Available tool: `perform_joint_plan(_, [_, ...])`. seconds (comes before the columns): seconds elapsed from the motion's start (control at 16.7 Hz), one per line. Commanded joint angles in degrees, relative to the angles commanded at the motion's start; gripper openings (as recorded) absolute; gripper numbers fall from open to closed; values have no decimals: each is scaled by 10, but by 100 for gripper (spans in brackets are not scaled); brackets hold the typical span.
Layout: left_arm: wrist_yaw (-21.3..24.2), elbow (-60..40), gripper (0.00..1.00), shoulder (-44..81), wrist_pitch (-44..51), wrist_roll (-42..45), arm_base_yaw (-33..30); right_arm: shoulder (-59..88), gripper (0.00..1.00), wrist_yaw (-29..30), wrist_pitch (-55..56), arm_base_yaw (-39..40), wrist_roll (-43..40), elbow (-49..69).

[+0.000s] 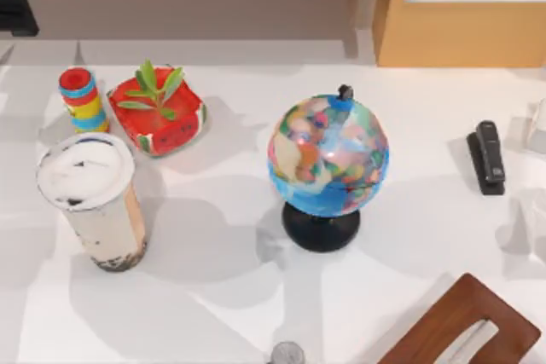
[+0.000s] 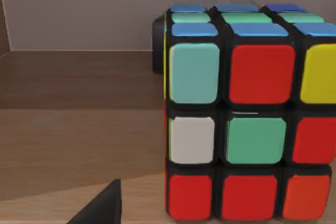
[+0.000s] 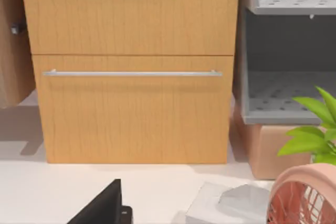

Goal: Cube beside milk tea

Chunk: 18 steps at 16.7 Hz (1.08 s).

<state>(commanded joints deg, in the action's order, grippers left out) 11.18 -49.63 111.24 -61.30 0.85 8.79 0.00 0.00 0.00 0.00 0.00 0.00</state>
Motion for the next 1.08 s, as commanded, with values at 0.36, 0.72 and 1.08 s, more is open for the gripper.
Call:
perform_joint_plan(0.36, [-8, -106, 100, 65, 39, 0, -9, 0, 100, 0, 0, 0, 0, 0])
perform_joint_plan(0.72, [-12, -151, 100, 93, 56, -1, -13, 0, 100, 0, 0, 0, 0, 0])
perform_joint_plan(1.08, [-12, -151, 62, 93, 56, -1, -13, 0, 100, 0, 0, 0, 0, 0])
